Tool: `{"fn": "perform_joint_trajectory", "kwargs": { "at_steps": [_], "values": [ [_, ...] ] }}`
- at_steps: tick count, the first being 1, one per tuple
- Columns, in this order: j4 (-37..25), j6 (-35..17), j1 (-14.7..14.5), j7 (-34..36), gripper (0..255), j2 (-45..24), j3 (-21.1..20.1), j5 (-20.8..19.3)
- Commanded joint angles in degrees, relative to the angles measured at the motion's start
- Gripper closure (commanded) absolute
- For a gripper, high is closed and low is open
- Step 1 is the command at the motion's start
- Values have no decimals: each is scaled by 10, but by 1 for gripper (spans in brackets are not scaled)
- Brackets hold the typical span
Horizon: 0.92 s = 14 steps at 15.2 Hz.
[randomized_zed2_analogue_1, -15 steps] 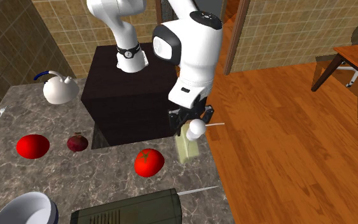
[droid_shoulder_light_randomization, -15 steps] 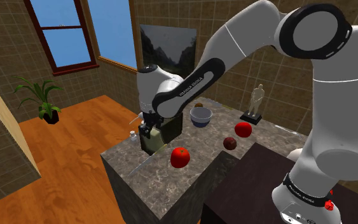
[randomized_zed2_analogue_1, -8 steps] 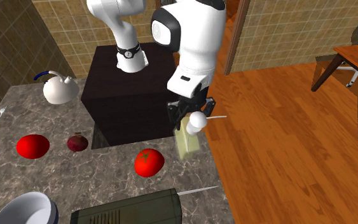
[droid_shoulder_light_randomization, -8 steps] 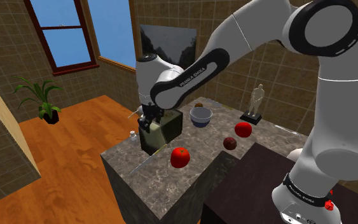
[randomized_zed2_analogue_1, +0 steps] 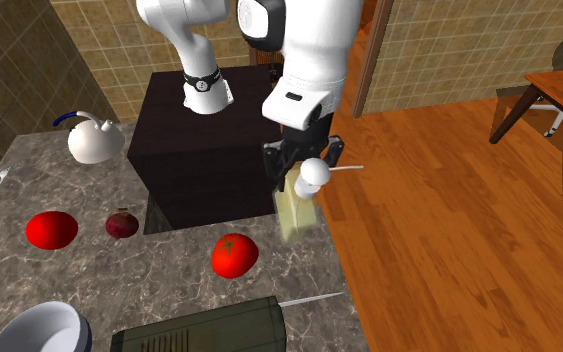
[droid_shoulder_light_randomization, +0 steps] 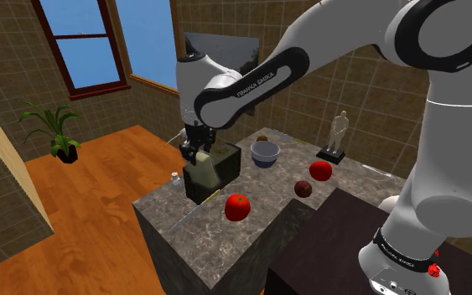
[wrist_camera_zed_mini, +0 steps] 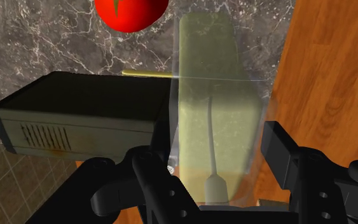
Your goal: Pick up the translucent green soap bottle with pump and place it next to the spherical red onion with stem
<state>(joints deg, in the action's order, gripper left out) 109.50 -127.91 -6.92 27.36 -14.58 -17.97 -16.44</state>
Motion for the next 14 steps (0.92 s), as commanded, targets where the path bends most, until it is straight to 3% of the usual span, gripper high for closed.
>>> {"fn": "perform_joint_trajectory", "kwargs": {
  "at_steps": [1, 4, 14],
  "values": [
    [-6, 12, 1, -5, 255, 7, -1, 5],
    [-14, 26, 2, -10, 255, 14, -3, 10],
    [90, -26, 88, -154, 255, 92, 42, 55]
  ]
}}
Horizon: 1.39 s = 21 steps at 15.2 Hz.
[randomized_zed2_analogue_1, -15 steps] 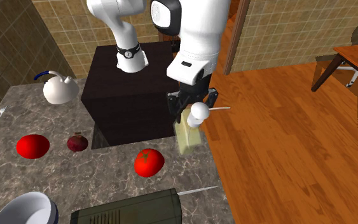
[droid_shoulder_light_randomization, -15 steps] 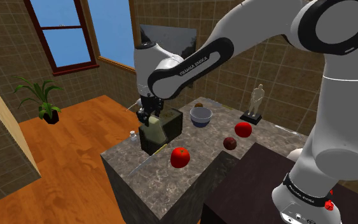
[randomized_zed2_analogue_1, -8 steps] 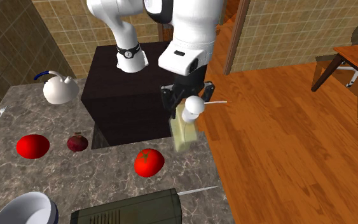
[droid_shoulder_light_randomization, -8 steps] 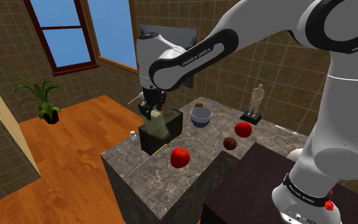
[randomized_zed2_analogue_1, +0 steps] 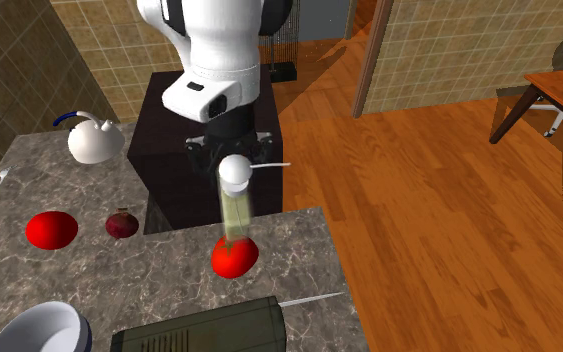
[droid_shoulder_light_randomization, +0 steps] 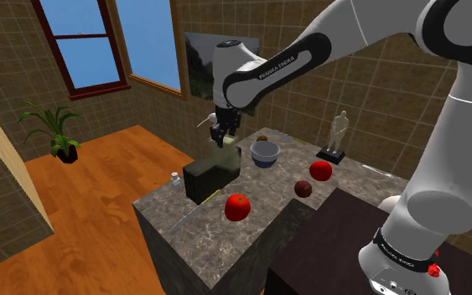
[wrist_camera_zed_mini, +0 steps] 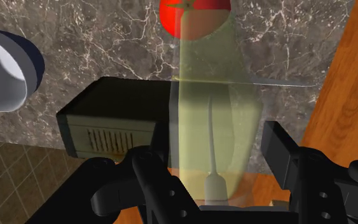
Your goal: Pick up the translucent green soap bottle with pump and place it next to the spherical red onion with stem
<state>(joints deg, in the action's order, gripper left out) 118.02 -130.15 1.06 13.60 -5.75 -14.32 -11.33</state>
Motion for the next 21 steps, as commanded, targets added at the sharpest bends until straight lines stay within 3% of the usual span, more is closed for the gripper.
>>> {"fn": "perform_joint_trajectory", "kwargs": {
  "at_steps": [1, 11, 21],
  "values": [
    [12, -7, 16, -32, 255, 9, 11, 8],
    [42, -33, 91, -186, 255, 31, 73, 41],
    [5, -37, 164, -339, 255, 1, 133, 73]
  ]
}}
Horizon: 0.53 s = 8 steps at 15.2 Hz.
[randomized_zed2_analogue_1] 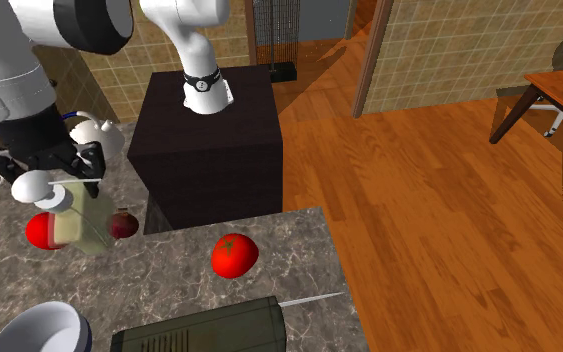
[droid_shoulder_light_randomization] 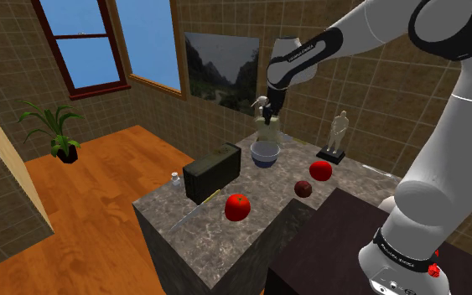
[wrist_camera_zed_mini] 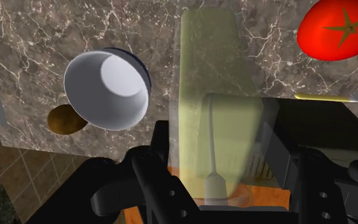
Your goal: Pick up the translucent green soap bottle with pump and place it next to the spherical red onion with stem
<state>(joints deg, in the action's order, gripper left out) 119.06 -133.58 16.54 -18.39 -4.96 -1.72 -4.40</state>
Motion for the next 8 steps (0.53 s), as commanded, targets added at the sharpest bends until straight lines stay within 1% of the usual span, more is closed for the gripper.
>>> {"fn": "perform_joint_trajectory", "kwargs": {
  "at_steps": [1, 6, 8],
  "values": [
    [-12, -2, 16, -34, 255, -12, 12, 8],
    [-64, 9, 57, -114, 255, -51, 38, 29],
    [-57, -5, 58, -113, 255, -58, 37, 29]
  ]
}}
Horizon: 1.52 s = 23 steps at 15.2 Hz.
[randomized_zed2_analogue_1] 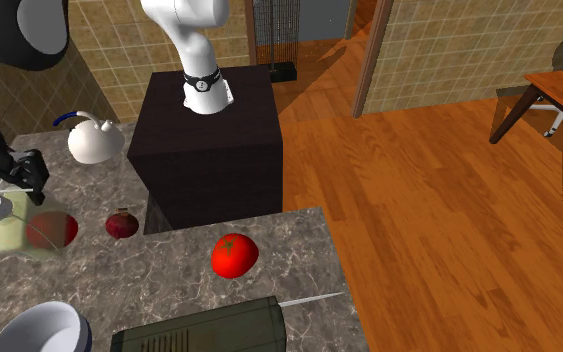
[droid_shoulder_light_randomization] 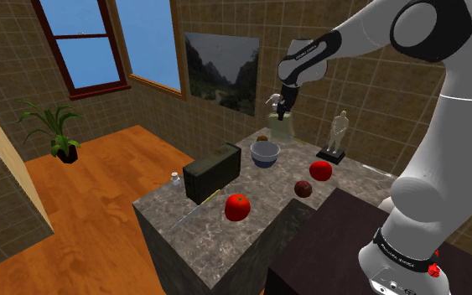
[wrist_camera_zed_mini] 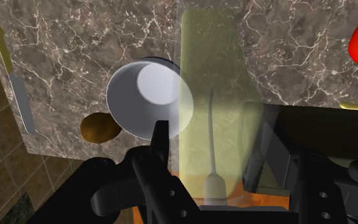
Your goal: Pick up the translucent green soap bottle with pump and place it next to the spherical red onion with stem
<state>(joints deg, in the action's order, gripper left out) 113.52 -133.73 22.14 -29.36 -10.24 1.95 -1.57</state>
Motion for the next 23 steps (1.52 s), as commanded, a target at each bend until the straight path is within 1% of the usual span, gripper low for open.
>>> {"fn": "perform_joint_trajectory", "kwargs": {
  "at_steps": [1, 12, 23],
  "values": [
    [2, -11, 2, -3, 255, -8, 1, 1],
    [31, -86, 2, -2, 255, -54, 1, 1],
    [46, -157, 3, -1, 255, -110, 0, 1]
  ]
}}
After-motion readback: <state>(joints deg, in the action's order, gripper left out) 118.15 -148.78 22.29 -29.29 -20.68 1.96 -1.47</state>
